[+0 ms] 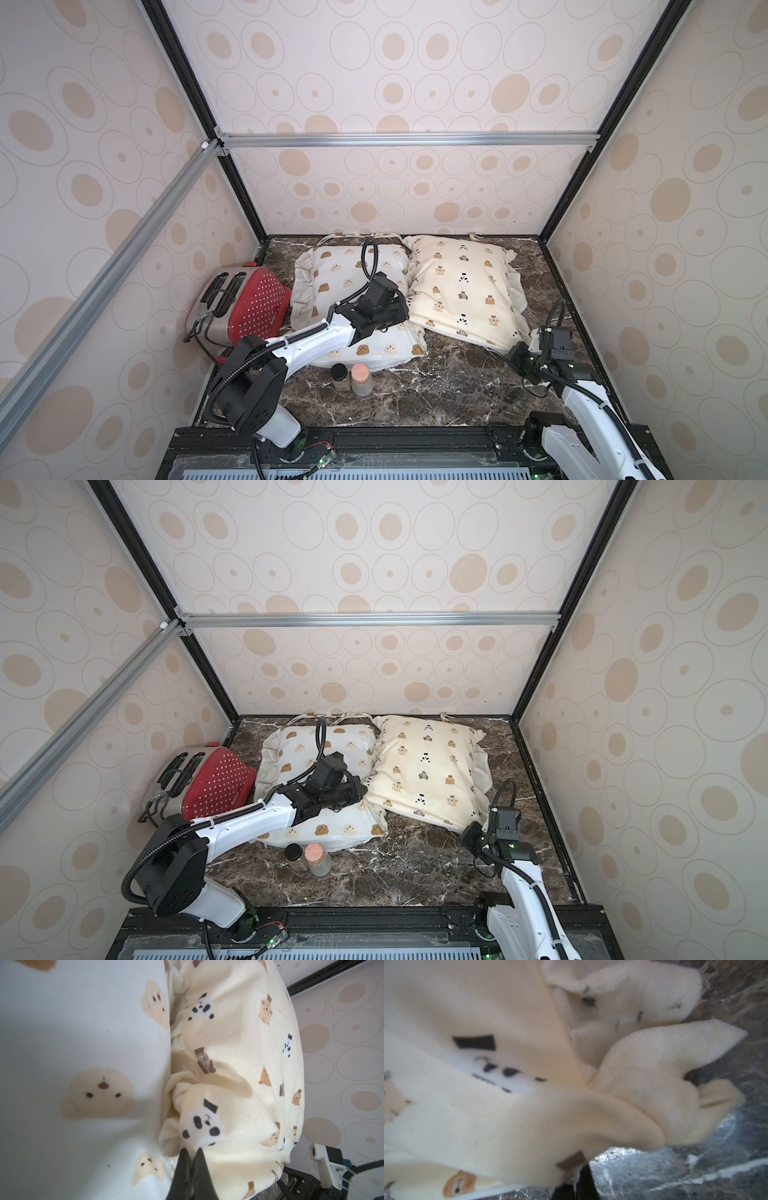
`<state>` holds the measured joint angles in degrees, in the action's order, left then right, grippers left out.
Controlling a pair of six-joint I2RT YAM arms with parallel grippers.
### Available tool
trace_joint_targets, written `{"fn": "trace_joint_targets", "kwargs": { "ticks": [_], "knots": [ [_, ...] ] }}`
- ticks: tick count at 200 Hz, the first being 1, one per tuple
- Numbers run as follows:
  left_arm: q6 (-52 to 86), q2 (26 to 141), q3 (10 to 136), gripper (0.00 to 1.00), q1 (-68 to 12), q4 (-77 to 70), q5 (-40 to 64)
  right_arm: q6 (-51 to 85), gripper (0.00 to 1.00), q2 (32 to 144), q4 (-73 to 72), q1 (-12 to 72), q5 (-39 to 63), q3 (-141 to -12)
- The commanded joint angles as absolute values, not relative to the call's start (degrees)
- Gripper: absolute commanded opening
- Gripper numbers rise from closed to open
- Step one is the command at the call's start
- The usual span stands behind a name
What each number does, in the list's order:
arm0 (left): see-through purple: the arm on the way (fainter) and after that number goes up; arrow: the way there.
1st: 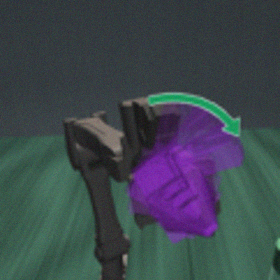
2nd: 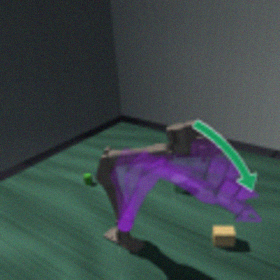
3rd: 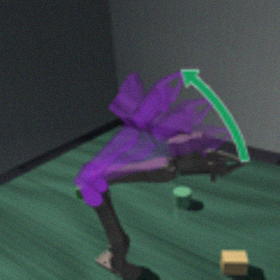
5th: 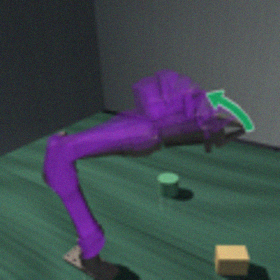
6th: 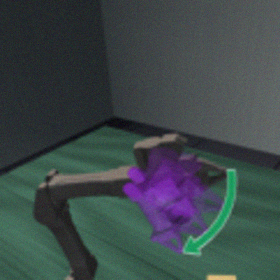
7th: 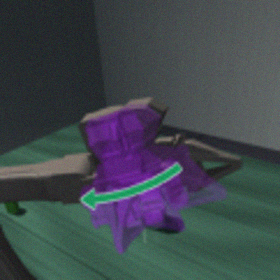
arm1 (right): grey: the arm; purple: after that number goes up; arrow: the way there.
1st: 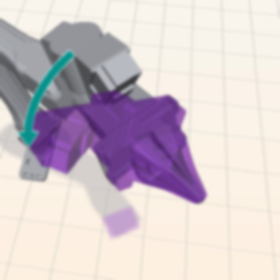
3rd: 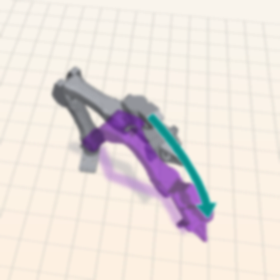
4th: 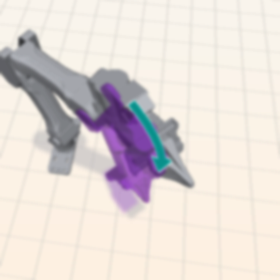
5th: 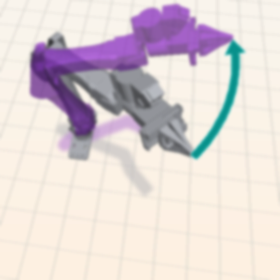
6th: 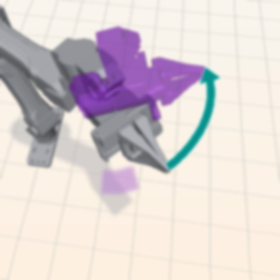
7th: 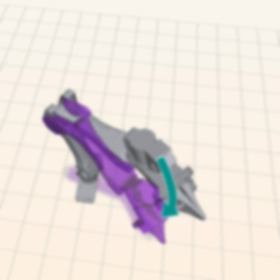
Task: Zip up pillowcases
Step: Zip the zipper on the pillowcase.
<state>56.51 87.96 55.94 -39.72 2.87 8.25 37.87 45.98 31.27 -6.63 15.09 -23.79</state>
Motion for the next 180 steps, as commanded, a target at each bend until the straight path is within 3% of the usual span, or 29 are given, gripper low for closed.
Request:
{"fn": "trace_joint_targets", "kwargs": {
  "ticks": [1, 112, 159, 180],
  "knots": [
    [54.95, 88.72, 56.78, 0.00, -38.46, 0.93, 7.09, 35.90, 0.00, 47.64, 30.82, -9.04, 13.68, -25.55],
    [58.16, 101.32, 65.75, 0.00, -51.16, -4.76, 4.92, 37.35, 0.00, 59.72, 22.85, -25.30, 16.87, -36.41],
    [56.82, 108.59, 71.52, 0.00, -54.32, -4.53, 3.18, 36.65, 0.00, 64.89, 21.57, -26.28, 17.34, -37.95],
    [56.13, 108.63, 71.12, 0.02, -54.32, -4.33, 1.79, 35.98, 0.07, 65.30, 20.83, -26.28, 20.40, -36.95]
  ]
}}
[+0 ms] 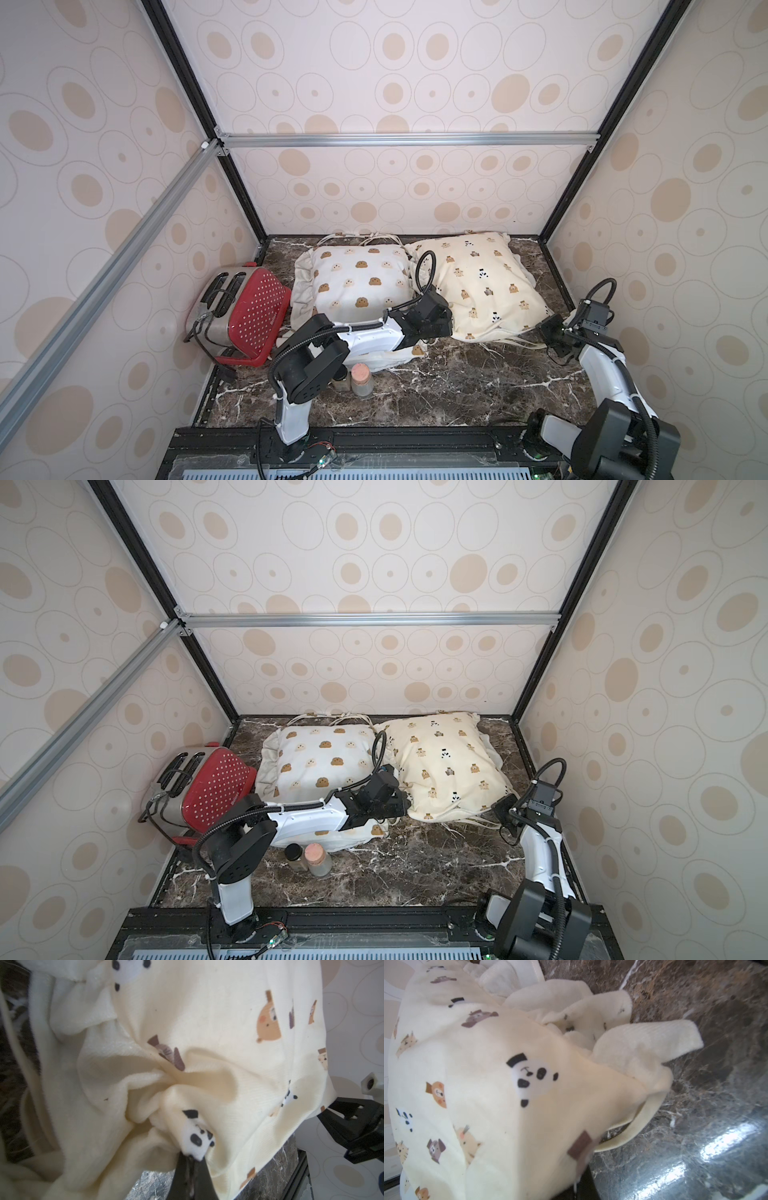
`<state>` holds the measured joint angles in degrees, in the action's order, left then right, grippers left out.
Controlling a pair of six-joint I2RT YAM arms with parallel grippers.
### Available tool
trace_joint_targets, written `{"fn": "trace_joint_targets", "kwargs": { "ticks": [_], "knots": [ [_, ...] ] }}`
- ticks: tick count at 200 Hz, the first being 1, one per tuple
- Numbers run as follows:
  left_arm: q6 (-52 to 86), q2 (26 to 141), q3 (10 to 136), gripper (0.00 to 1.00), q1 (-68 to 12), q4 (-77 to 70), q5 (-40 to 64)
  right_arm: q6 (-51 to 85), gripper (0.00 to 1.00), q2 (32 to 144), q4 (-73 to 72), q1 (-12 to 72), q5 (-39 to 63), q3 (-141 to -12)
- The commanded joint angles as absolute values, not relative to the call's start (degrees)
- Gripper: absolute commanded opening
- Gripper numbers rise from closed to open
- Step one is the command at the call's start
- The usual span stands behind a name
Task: Zip up pillowcases
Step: Zip the zipper on the pillowcase, then place the pillowcase at the center of the board.
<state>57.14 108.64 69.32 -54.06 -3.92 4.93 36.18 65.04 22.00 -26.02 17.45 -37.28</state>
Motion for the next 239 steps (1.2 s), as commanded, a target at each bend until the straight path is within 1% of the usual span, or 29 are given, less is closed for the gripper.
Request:
{"fn": "trace_joint_targets", "kwargs": {
  "ticks": [1, 8, 15, 32, 58, 87, 103, 128, 144, 166, 181, 197, 204, 216, 239],
  "knots": [
    [56.06, 108.63, 71.07, 0.03, -54.32, -4.32, 1.77, 35.92, 0.07, 65.25, 20.83, -26.28, 20.53, -36.93],
    [55.78, 108.12, 70.91, 0.12, -54.34, -4.16, 1.84, 35.57, 0.12, 64.83, 20.83, -26.28, 21.02, -36.55],
    [55.43, 107.45, 70.83, 0.18, -54.32, -3.91, 1.70, 35.20, 0.16, 64.30, 20.82, -26.28, 21.67, -36.23],
    [54.76, 105.28, 70.53, 0.29, -54.32, -3.19, 0.57, 34.67, 0.28, 62.57, 21.14, -26.28, 23.93, -35.95],
    [53.68, 102.16, 69.83, 0.50, -54.19, -1.62, -1.59, 34.73, 0.42, 60.12, 21.09, -26.28, 28.42, -35.99],
    [51.34, 97.42, 68.85, 0.71, -53.76, 0.95, -3.18, 33.88, 0.60, 57.42, 22.80, -25.40, 34.28, -37.01],
    [49.61, 93.99, 67.83, 0.82, -53.61, 2.92, -5.70, 32.40, 0.68, 57.13, 25.38, -22.79, 36.34, -38.84],
    [47.26, 88.57, 66.76, 0.98, -53.49, 7.55, -10.20, 31.38, 0.76, 57.12, 28.64, -14.82, 35.61, -41.57],
    [46.07, 84.83, 65.24, 0.99, -53.26, 9.92, -12.92, 30.66, 0.79, 57.81, 30.57, -7.55, 33.14, -43.82],
    [44.94, 79.81, 62.28, 0.99, -52.78, 12.36, -16.40, 28.24, 0.79, 60.63, 33.01, 3.07, 27.69, -47.23],
    [45.05, 76.73, 60.48, 0.99, -51.83, 14.89, -17.46, 29.60, 0.79, 63.47, 33.23, 9.04, 24.72, -48.66],
    [45.10, 73.30, 58.32, 0.99, -50.86, 17.90, -18.85, 32.06, 0.78, 66.06, 31.29, 15.55, 20.64, -48.63],
    [45.11, 71.74, 57.23, 0.99, -50.51, 19.09, -19.55, 32.84, 0.79, 67.12, 30.08, 19.97, 18.49, -48.43],
    [45.10, 69.11, 55.64, 0.99, -50.03, 21.32, -21.07, 34.17, 0.78, 69.34, 28.39, 25.16, 15.38, -48.55],
    [45.69, 64.23, 53.00, 0.99, -49.10, 25.75, -23.71, 37.66, 0.77, 73.83, 25.14, 31.40, 12.86, -49.59]
  ]
}}
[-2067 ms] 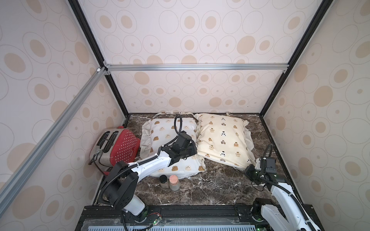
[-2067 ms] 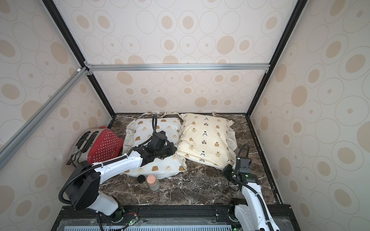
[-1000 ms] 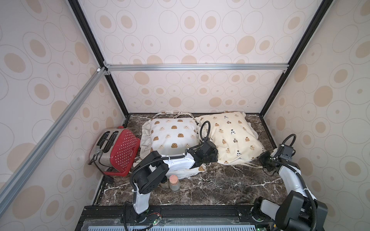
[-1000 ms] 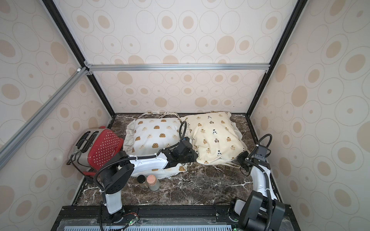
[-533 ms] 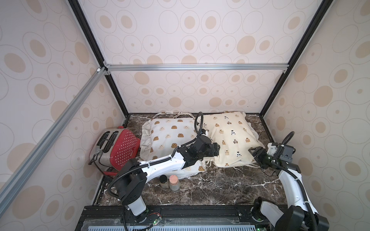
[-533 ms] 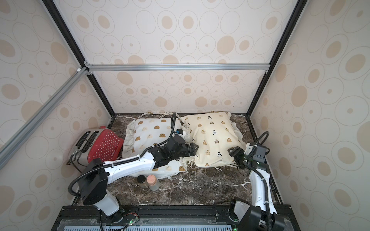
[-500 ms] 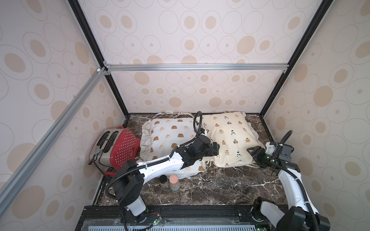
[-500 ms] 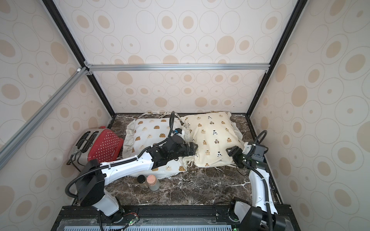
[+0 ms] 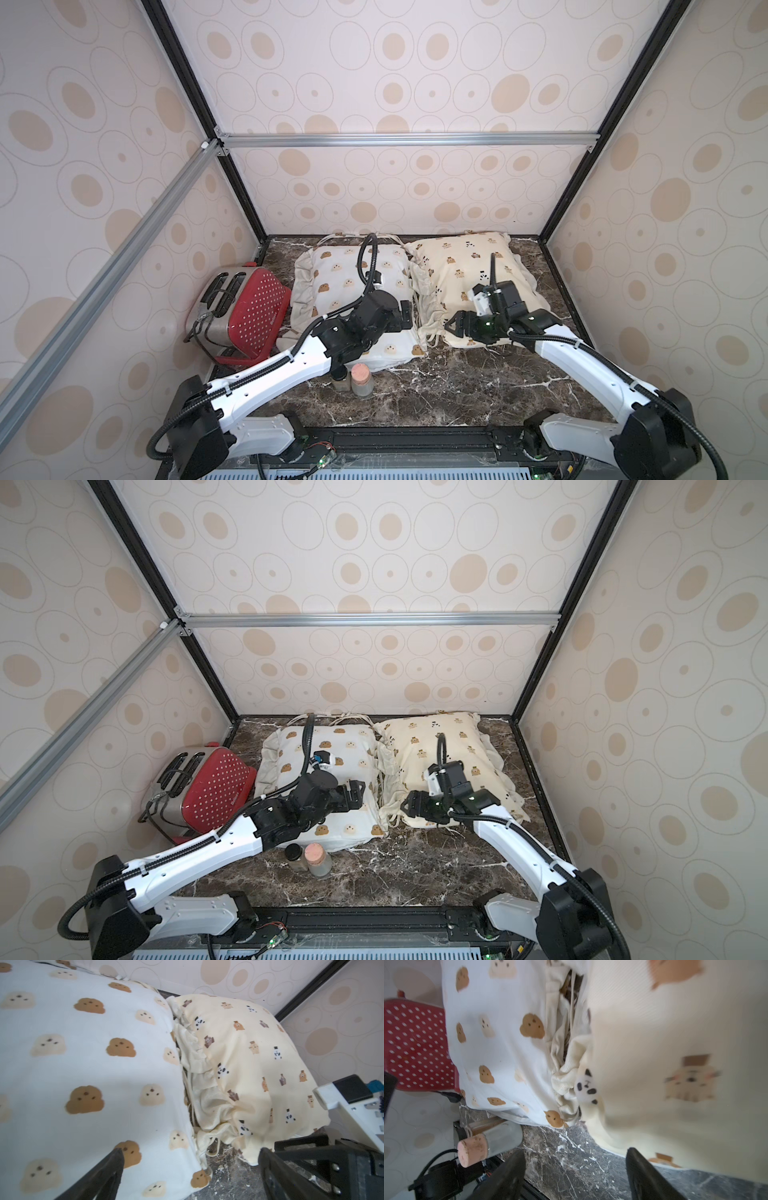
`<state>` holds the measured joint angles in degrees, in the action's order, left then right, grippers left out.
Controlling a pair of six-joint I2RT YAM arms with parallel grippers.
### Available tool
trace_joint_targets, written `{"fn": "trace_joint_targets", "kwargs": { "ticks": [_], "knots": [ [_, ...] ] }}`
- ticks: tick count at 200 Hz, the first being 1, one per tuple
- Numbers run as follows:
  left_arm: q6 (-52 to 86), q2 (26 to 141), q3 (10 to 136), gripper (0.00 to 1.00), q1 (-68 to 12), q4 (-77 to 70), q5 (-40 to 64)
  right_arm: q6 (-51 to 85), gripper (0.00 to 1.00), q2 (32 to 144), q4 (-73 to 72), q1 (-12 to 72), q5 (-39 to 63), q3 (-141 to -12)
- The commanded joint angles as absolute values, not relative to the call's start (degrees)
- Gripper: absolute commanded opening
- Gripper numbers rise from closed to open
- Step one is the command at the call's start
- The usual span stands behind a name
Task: Zip up pillowcases
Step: Place the pillowcase at the center of the board, then pick up the pillowcase from the center of the board.
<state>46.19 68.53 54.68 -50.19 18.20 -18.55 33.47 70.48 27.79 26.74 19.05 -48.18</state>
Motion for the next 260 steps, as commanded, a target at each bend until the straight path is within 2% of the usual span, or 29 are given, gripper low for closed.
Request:
{"fn": "trace_joint_targets", "kwargs": {
  "ticks": [1, 35, 104, 160, 198, 260],
  "knots": [
    [45.74, 64.02, 52.91, 0.99, -49.07, 25.97, -23.76, 37.90, 0.77, 74.05, 24.96, 31.61, 12.85, -49.67],
    [47.18, 58.21, 48.56, 0.99, -48.09, 29.87, -26.69, 40.03, 0.77, 81.83, 21.45, 41.07, 8.37, -54.22],
    [53.08, 51.39, 41.76, 0.99, -47.87, 34.01, -29.05, 40.73, 0.74, 97.68, 16.06, 48.91, 7.47, -67.64],
    [53.35, 48.60, 40.92, 0.99, -47.24, 38.69, -32.81, 40.78, 0.71, 106.59, 16.11, 51.25, 8.58, -75.57],
    [52.79, 49.05, 41.23, 0.99, -45.89, 39.97, -33.41, 37.69, 0.71, 112.38, 18.48, 51.33, 2.44, -81.59],
    [51.72, 46.66, 38.53, 0.99, -35.70, 37.16, -23.30, 35.73, 0.71, 121.94, 20.04, 48.27, -0.89, -91.36]
  ]
}}
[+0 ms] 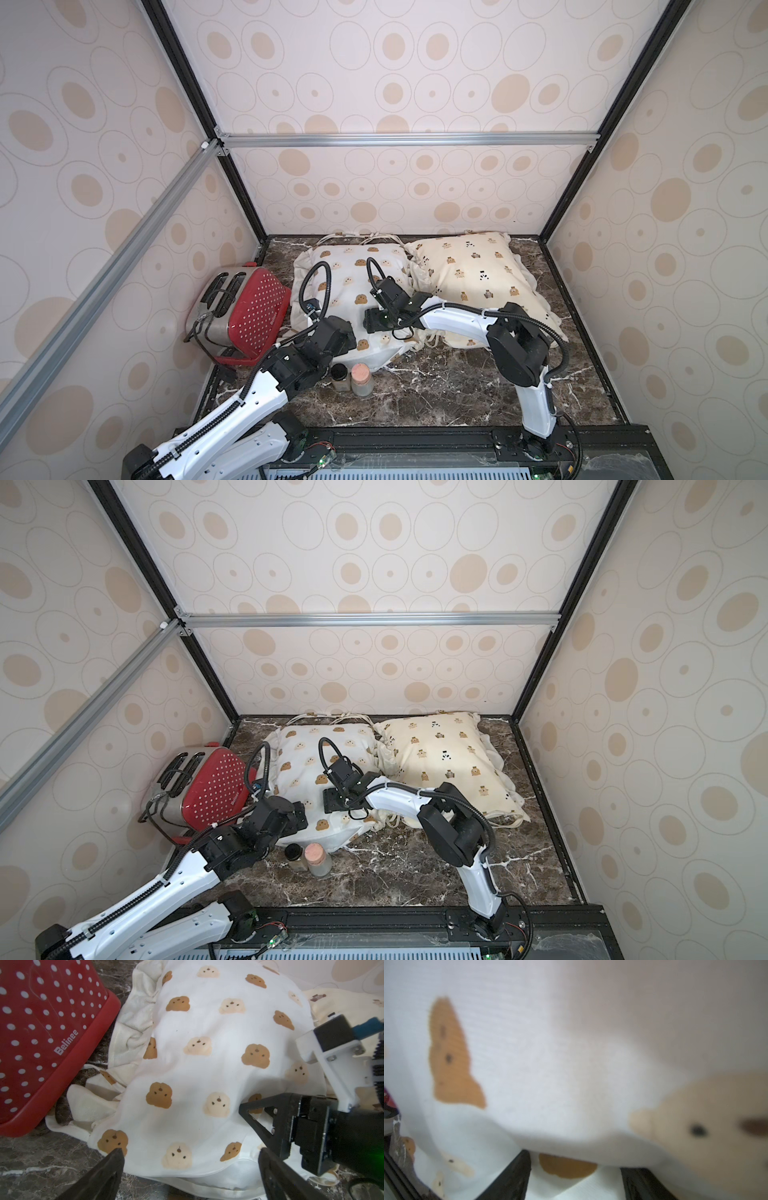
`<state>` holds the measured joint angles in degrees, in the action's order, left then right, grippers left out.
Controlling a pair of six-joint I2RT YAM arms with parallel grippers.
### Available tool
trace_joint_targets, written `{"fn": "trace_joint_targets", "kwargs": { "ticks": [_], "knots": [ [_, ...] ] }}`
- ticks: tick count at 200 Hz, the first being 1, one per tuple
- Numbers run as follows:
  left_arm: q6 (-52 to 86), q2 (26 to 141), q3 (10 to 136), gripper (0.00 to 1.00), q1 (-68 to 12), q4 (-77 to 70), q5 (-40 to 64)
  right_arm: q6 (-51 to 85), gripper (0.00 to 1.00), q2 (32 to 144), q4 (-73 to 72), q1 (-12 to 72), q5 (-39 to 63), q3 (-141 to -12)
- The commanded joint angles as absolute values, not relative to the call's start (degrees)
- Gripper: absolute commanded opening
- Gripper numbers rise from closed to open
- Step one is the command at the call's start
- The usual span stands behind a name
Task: Zip up pillowcases
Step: Pick up the pillowcase from the center of the board.
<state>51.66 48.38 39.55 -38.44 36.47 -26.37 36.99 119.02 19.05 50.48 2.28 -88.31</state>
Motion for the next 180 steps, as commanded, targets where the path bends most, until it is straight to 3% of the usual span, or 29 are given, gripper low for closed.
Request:
{"fn": "trace_joint_targets", "kwargs": {
  "ticks": [1, 60, 101, 180],
  "knots": [
    [51.66, 46.62, 38.56, 0.99, -35.65, 37.17, -23.25, 35.66, 0.71, 122.06, 20.04, 48.22, -0.97, -91.52],
    [50.95, 46.40, 36.25, 0.97, -22.37, 32.87, -12.69, 33.44, 0.71, 126.66, 21.69, 41.97, -2.28, -99.41],
    [54.36, 46.68, 32.69, 0.87, -16.89, 30.22, -8.35, 31.17, 0.71, 125.96, 23.90, 40.35, -0.95, -102.04],
    [59.90, 48.03, 24.78, 0.71, -11.63, 20.50, -1.39, 31.73, 0.72, 112.48, 19.94, 41.64, 5.65, -88.39]
  ]
}}
